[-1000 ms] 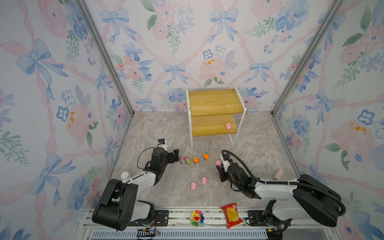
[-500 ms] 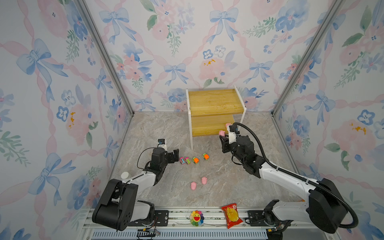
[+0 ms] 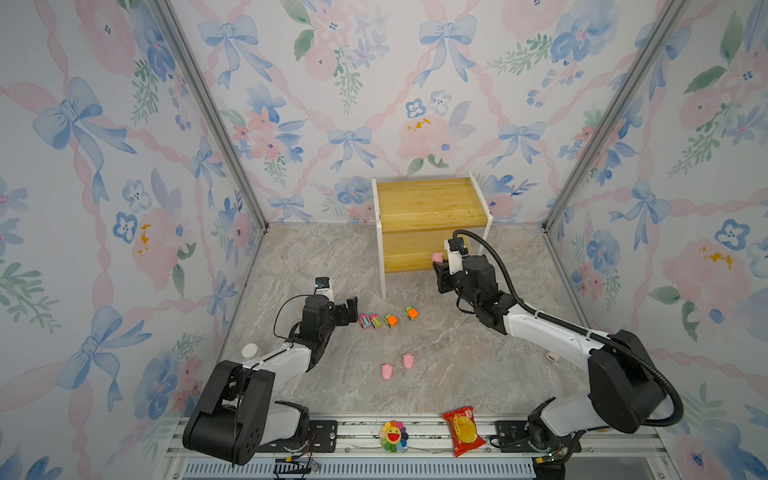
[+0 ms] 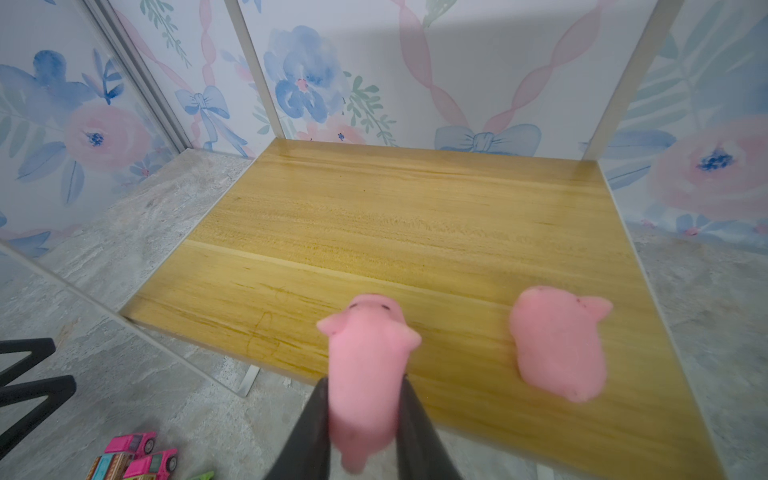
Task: Place and organize the plastic toys onto the shelf
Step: 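Close the right gripper on the pink pig and lift it, then carry the pink pig with the right gripper onto the lower shelf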
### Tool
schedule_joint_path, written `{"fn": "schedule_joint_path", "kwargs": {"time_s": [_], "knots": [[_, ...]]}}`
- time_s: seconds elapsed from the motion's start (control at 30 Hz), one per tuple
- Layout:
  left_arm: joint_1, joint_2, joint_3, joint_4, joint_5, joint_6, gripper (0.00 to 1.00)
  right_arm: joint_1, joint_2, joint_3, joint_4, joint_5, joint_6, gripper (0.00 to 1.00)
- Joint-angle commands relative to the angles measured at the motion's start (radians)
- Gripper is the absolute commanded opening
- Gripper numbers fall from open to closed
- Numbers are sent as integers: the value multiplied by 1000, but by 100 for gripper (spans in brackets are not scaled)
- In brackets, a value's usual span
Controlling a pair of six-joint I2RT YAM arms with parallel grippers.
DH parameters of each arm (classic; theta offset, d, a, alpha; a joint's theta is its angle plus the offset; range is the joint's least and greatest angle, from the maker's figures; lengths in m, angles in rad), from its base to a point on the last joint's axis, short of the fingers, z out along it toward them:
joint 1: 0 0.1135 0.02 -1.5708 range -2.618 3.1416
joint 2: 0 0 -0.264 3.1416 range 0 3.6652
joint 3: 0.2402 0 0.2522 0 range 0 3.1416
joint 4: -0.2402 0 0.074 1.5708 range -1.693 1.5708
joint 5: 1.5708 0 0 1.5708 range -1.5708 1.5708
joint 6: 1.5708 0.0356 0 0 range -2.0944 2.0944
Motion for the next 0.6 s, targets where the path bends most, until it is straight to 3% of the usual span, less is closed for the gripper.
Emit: {"fn": "schedule_joint_path", "kwargs": {"time_s": [0.0, 0.57], "knots": [[-6, -22, -17, 15, 7, 10, 98, -9, 20, 46, 7, 8, 23, 28], [-6, -40, -22, 14, 1, 11, 98, -2, 71, 69, 2, 123, 103, 28]]}}
